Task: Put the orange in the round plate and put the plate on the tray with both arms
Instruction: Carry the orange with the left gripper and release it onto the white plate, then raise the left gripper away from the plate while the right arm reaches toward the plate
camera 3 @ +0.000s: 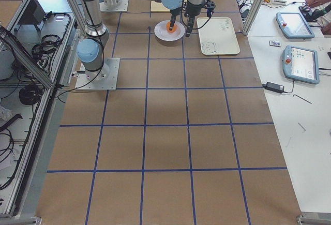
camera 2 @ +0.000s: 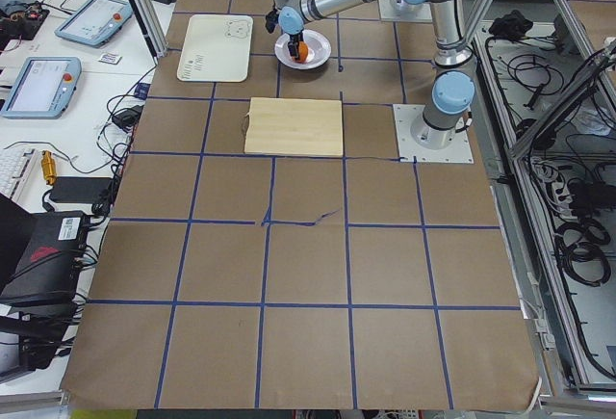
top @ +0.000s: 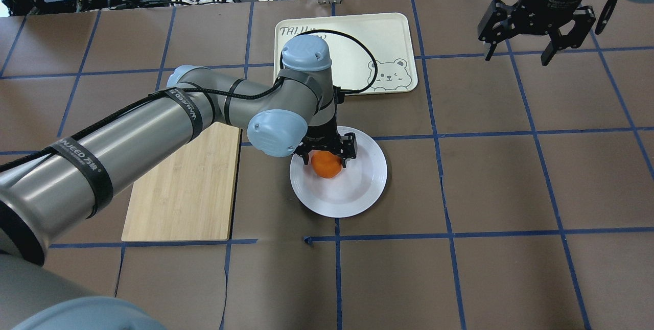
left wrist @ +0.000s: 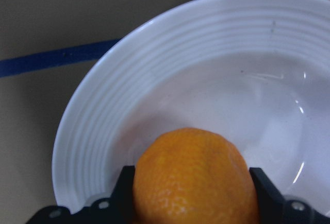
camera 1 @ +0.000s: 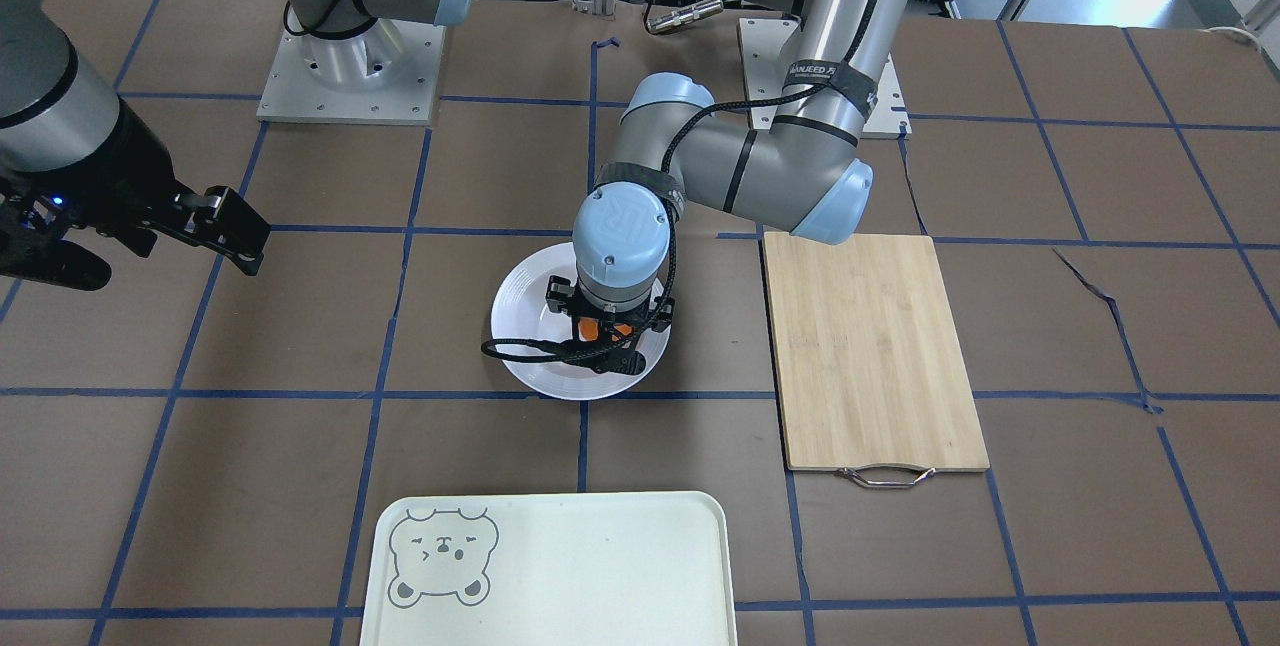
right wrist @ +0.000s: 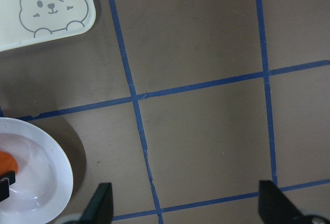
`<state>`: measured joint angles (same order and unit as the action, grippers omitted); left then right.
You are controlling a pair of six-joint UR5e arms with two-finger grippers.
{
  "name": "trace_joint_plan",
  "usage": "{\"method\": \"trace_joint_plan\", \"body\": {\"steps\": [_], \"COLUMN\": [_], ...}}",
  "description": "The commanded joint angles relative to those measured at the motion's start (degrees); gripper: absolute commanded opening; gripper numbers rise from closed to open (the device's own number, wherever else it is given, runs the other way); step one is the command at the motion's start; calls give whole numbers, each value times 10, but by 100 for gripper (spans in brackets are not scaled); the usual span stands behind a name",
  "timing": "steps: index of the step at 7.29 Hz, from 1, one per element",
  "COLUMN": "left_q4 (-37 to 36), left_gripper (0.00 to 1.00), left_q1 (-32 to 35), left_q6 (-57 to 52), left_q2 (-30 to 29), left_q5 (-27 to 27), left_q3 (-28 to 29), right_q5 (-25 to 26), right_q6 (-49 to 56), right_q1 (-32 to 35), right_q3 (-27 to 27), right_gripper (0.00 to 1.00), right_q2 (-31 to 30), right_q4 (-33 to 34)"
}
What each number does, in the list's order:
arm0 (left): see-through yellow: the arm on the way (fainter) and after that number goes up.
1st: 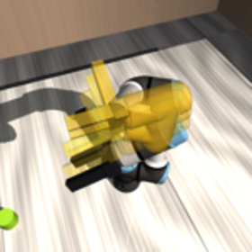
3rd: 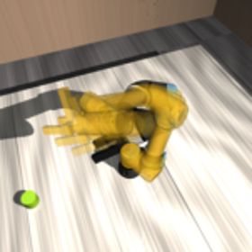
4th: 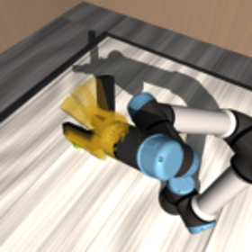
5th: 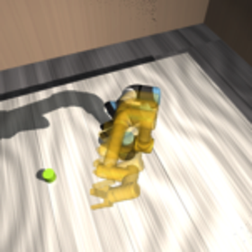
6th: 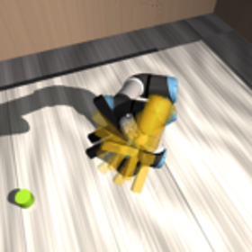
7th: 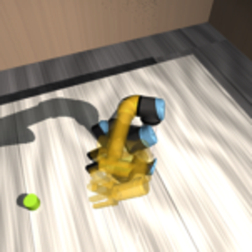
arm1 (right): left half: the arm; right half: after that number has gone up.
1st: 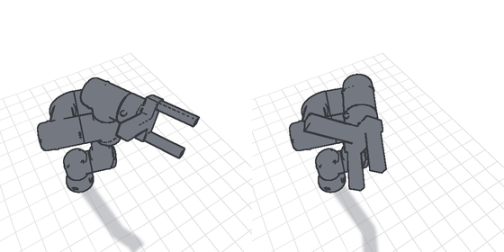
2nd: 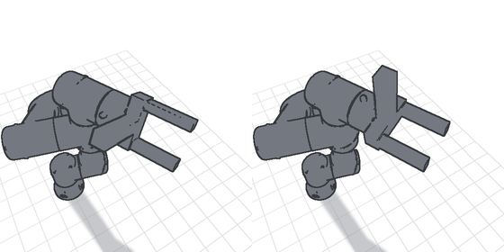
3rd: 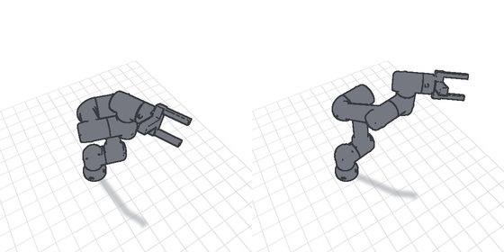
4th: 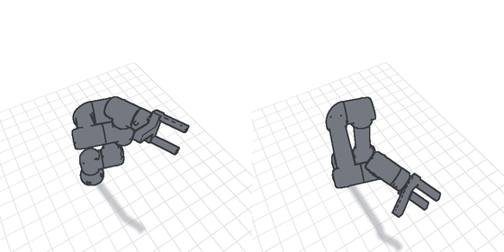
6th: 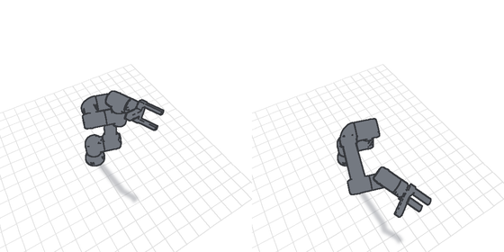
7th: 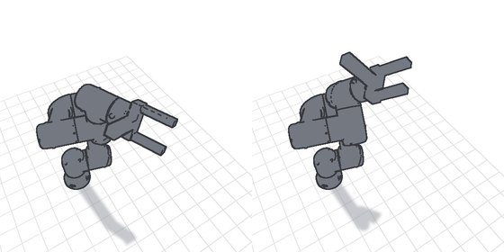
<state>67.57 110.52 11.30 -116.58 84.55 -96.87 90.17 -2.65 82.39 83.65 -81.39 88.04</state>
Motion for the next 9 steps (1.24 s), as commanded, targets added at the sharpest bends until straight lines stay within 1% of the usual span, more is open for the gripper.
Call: {"method": "trace_joint_plan", "body": {"steps": [1, 2, 3, 4, 5, 6, 7, 8, 9], "left_q4": [62, 151, 251, 308, 305, 289, 280, 281, 274], "left_gripper": [100, 100, 100, 100, 100, 100, 100, 100, 100], "left_q1": [-27, -50, -69, -72, -64, -59, -58, -64, -65], "left_q6": [2, -1, -6, -6, -8, -8, -32, -41, -37], "left_q2": [30, 49, 68, 83, 111, 142, 171, 204, 236], "left_q5": [3, 2, 1, 3, 10, 10, 19, 60, 85], "left_q3": [41, 98, 175, 236, 247, 245, 234, 197, 146], "right_q5": [2, 1, 0, -3, -29, -61, -91, -157, -175], "right_q6": [-7, -7, 1, 0, -1, 0, 11, 44, 56], "right_q1": [1, 1, -1, 0, 1, 1, 2, 4, 4], "right_q3": [1, 1, 1, 5, 22, 43, 75, 119, 171], "right_gripper": [100, 100, 100, 100, 100, 100, 100, 100, 100], "right_q2": [2, 4, 8, 19, 38, 43, 47, 55, 56], "right_q4": [-3, -3, 3, 2, 3, 25, 39, 114, 177]}}
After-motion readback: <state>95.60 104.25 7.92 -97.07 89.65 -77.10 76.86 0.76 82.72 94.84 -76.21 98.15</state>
